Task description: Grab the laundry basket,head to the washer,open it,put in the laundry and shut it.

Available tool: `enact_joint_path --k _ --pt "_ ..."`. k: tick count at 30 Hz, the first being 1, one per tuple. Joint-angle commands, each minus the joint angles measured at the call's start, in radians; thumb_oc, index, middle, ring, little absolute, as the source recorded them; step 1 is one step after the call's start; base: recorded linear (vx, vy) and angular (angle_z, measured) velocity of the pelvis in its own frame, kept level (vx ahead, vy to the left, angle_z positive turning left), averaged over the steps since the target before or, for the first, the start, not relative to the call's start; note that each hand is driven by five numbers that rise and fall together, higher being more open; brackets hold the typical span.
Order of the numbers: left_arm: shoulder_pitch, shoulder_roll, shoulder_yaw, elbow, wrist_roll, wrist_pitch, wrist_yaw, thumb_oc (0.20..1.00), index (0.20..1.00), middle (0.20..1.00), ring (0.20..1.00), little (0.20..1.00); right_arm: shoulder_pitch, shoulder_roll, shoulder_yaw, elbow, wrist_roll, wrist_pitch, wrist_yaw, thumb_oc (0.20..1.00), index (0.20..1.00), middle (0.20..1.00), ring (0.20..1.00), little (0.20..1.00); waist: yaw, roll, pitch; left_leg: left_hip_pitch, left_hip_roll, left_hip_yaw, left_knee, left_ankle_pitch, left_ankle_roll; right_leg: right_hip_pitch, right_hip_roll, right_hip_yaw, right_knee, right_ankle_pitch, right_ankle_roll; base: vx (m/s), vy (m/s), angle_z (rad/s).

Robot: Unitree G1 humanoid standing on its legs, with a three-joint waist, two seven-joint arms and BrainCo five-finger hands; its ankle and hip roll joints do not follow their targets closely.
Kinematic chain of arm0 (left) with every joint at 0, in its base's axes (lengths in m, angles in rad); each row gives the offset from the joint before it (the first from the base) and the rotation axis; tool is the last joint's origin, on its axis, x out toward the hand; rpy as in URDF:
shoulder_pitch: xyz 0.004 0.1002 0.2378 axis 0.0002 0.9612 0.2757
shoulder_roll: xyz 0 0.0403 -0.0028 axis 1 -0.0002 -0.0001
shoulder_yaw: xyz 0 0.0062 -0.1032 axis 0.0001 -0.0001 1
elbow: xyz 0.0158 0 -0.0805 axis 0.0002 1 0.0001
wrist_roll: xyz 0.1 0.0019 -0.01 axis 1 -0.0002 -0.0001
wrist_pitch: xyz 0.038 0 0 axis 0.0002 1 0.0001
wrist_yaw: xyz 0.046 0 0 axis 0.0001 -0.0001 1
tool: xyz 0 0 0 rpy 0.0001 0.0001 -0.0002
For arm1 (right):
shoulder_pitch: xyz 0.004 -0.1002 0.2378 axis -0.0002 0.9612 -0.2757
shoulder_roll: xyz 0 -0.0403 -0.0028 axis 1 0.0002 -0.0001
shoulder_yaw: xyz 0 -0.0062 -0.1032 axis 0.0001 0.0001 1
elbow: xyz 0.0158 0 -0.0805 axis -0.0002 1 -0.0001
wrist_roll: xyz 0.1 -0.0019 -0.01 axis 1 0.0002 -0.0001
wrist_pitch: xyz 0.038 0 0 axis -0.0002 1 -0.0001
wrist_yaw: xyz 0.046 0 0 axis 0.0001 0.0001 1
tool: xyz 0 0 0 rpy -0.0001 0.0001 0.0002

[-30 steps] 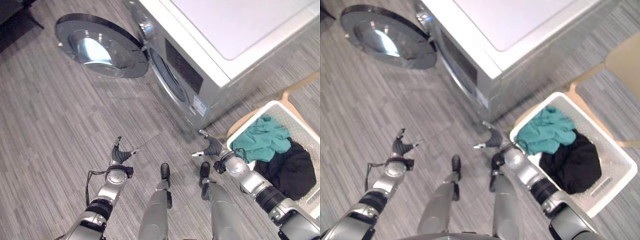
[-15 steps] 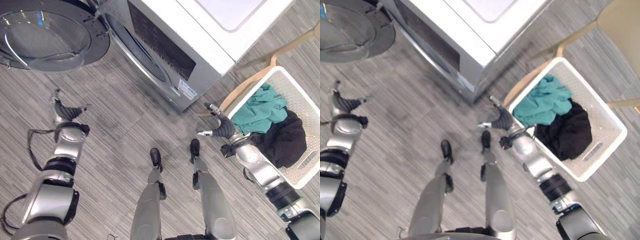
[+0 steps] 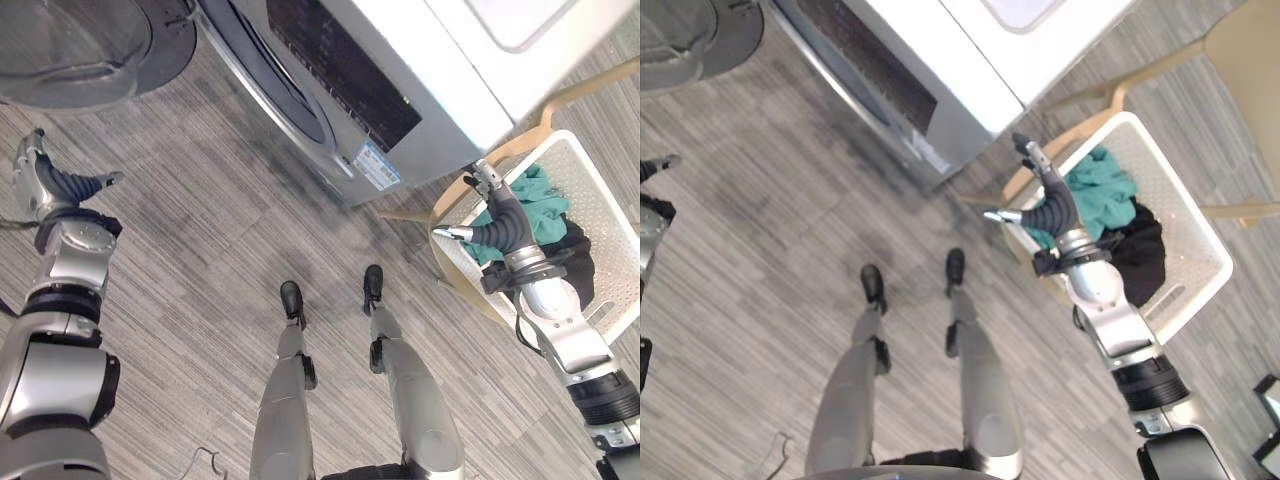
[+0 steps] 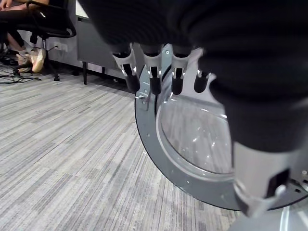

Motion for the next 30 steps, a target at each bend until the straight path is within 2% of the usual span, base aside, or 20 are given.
enact_joint_path --k 1,2,3,6,7,9,10,12,13,16,17,18,19,20,21,24,27,28,29,30 --pt "0.024 0.059 0.022 -0.048 0.041 -0.012 0.032 1.0 1.0 1.0 1.0 1.0 0.033 0.041 -0.015 -0.027 0.0 -0.051 -0.031 1.0 1.0 1.0 1.0 1.0 -0.001 -0.035 -0.041 -0.021 -0.06 0.003 0.096 -0.1 0.024 0.026 -0.065 -0.009 0.027 -0.035 0.129 0.04 0.01 0.02" --pt "0.083 0.027 0.042 -0.125 0.039 -0.027 0.034 1.0 1.0 1.0 1.0 1.0 0.043 0.046 -0.01 -0.015 -0.027 -0.039 -0.028 1.0 1.0 1.0 1.0 1.0 0.008 -0.03 -0.052 0.001 -0.065 0.008 0.093 -0.107 0.025 0.04 -0.064 -0.007 0.03 -0.043 0.124 0.04 0.01 -0.01" --pt "0.088 0.027 0.046 -0.128 0.04 -0.026 0.034 1.0 1.0 1.0 1.0 1.0 0.044 0.045 -0.008 -0.015 -0.027 -0.039 -0.028 1.0 1.0 1.0 1.0 1.0 0.008 -0.03 -0.052 0.003 -0.065 0.009 0.092 -0.107 0.025 0.041 -0.064 -0.007 0.03 -0.043 0.124 0.05 0.006 -0.05" --pt "0.254 -0.06 0.116 -0.2 0.019 -0.05 0.03 1.0 1.0 1.0 1.0 1.0 0.059 0.063 -0.006 0.005 -0.049 -0.026 -0.026 1.0 1.0 1.0 1.0 1.0 0.023 -0.022 -0.077 0.054 -0.071 0.02 0.082 -0.119 0.024 0.074 -0.064 -0.009 0.033 -0.053 0.119 0.06 -0.004 -0.11" --pt "0.26 -0.061 0.121 -0.203 0.02 -0.049 0.03 1.0 1.0 1.0 1.0 1.0 0.06 0.062 -0.004 0.004 -0.049 -0.025 -0.026 1.0 1.0 1.0 1.0 1.0 0.021 -0.021 -0.078 0.056 -0.071 0.021 0.081 -0.119 0.024 0.075 -0.064 -0.009 0.032 -0.053 0.119 0.1 0.039 -0.18" --pt "0.548 -0.2 0.204 -0.298 0.018 -0.063 -0.007 1.0 1.0 1.0 1.0 1.0 0.124 0.085 -0.021 0.027 -0.097 0.007 -0.002 1.0 1.0 1.0 1.0 1.0 0.036 -0.008 -0.126 0.151 -0.072 0.055 0.064 -0.143 0.028 0.133 -0.066 -0.016 0.035 -0.065 0.116 0.17 0.1 -0.29" --pt "0.551 -0.201 0.206 -0.3 0.019 -0.062 -0.007 1.0 1.0 1.0 1.0 1.0 0.125 0.085 -0.02 0.026 -0.097 0.007 -0.002 1.0 1.0 1.0 1.0 1.0 0.036 -0.008 -0.126 0.153 -0.071 0.056 0.063 -0.143 0.028 0.134 -0.066 -0.015 0.034 -0.065 0.116 0.15 0.083 -0.22" --pt "0.717 -0.294 0.225 -0.317 0.032 -0.064 -0.05 1.0 1.0 1.0 1.0 1.0 0.176 0.084 -0.037 0.043 -0.149 0.032 0.021 1.0 1.0 1.0 1.0 1.0 0.043 0.005 -0.163 0.234 -0.062 0.1 0.057 -0.163 0.032 0.177 -0.069 -0.036 0.041 -0.072 0.118 0.16 0.057 -0.64" --pt "0.719 -0.294 0.225 -0.318 0.032 -0.063 -0.05 1.0 1.0 1.0 1.0 1.0 0.178 0.084 -0.037 0.041 -0.149 0.033 0.021 1.0 1.0 1.0 1.0 1.0 0.044 0.006 -0.162 0.237 -0.062 0.102 0.056 -0.164 0.032 0.179 -0.068 -0.035 0.041 -0.072 0.118 0.15 0.036 -1.02" --pt "0.835 -0.381 0.236 -0.277 0.034 -0.058 -0.084 1.0 1.0 1.0 1.0 1.0 0.209 0.073 -0.044 0.062 -0.219 0.048 0.034 1.0 1.0 1.0 1.0 1.0 0.063 0.024 -0.189 0.32 -0.04 0.158 0.058 -0.182 0.03 0.23 -0.091 -0.14 0.069 -0.09 0.115 0.1 0.008 -0.72" --pt "0.835 -0.381 0.236 -0.277 0.034 -0.058 -0.084 1.0 1.0 1.0 1.0 1.0 0.209 0.073 -0.044 0.062 -0.219 0.048 0.034 1.0 1.0 1.0 1.0 1.0 0.063 0.024 -0.189 0.321 -0.04 0.158 0.057 -0.182 0.03 0.23 -0.091 -0.14 0.069 -0.09 0.115 0.19 0.028 -0.91" --pt "0.889 -0.425 0.258 -0.225 0.017 -0.049 -0.096 1.0 1.0 1.0 1.0 1.0 0.223 0.066 -0.047 0.08 -0.262 0.055 0.028 1.0 1.0 1.0 1.0 1.0 0.086 0.043 -0.207 0.39 -0.02 0.194 0.058 -0.213 0.021 0.276 -0.106 -0.259 0.099 -0.122 0.122 0.14 0.02 -0.68" --pt "0.889 -0.425 0.258 -0.225 0.017 -0.049 -0.096 1.0 1.0 1.0 1.0 1.0 0.223 0.066 -0.047 0.08 -0.262 0.055 0.028 1.0 1.0 1.0 1.0 1.0 0.086 0.043 -0.206 0.391 -0.02 0.194 0.058 -0.213 0.021 0.277 -0.106 -0.259 0.099 -0.122 0.122 0.16 -0.001 -0.42" --pt "0.914 -0.451 0.265 -0.196 0.013 -0.04 -0.099 1.0 1.0 1.0 1.0 1.0 0.225 0.066 -0.047 0.088 -0.275 0.058 0.027 1.0 1.0 1.0 1.0 1.0 0.097 0.047 -0.219 0.415 -0.014 0.223 0.058 -0.211 0.019 0.294 -0.123 -0.336 0.109 -0.123 0.119 0.06 -0.099 -1.2" --pt "0.939 -0.494 0.264 -0.138 0.018 -0.028 -0.113 1.0 1.0 1.0 1.0 1.0 0.242 0.059 -0.054 0.093 -0.313 0.064 0.026 1.0 1.0 1.0 1.0 1.0 0.091 0.058 -0.235 0.461 -0.006 0.253 0.051 -0.215 0.02 0.314 -0.134 -0.385 0.136 -0.135 0.113 0.12 -0.114 -1.3" --pt "0.951 -0.549 0.242 -0.055 0.035 -0.031 -0.134 1.0 1.0 1.0 1.0 1.0 0.277 0.041 -0.073 0.101 -0.349 0.06 0.02 1.0 1.0 1.0 1.0 1.0 0.068 0.067 -0.274 0.503 -0.01 0.26 0.062 -0.234 0.02 0.36 -0.109 -0.324 0.095 -0.164 0.098 0.12 -0.122 -0.9" --pt "0.95 -0.552 0.241 -0.051 0.035 -0.034 -0.134 1.0 1.0 1.0 1.0 1.0 0.28 0.039 -0.073 0.099 -0.35 0.06 0.02 1.0 1.0 1.0 1.0 1.0 0.071 0.07 -0.274 0.505 -0.008 0.263 0.063 -0.236 0.018 0.362 -0.106 -0.321 0.093 -0.163 0.097 0.08 -0.098 -0.64" --pt "0.956 -0.578 0.197 -0.05 0.059 -0.037 -0.167 1.0 1.0 1.0 1.0 1.0 0.296 0.005 -0.057 0.105 -0.398 0.059 0.025 1.0 1.0 1.0 1.0 1.0 0.046 0.069 -0.301 0.505 0.036 0.276 0.22 -0.208 -0.017 0.423 -0.069 -0.265 0.044 -0.192 0.067 0.24 -0.415 -0.28" --pt "0.948 -0.598 0.171 -0.056 0.048 -0.044 -0.171 1.0 1.0 1.0 1.0 1.0 0.266 -0.037 -0.017 0.101 -0.422 0.058 0.024 1.0 1.0 1.0 1.0 1.0 0.07 0.066 -0.28 0.453 0.086 0.227 0.419 -0.179 -0.055 0.471 -0.023 -0.223 0.008 -0.212 0.025 0.24 -0.423 0.06" --pt "0.947 -0.599 0.171 -0.056 0.047 -0.044 -0.171 1.0 1.0 1.0 1.0 1.0 0.265 -0.037 -0.017 0.102 -0.422 0.058 0.024 1.0 1.0 1.0 1.0 1.0 0.07 0.069 -0.278 0.449 0.092 0.224 0.43 -0.184 -0.058 0.472 -0.019 -0.224 0.007 -0.213 0.022 0.03 -0.192 -0.04"
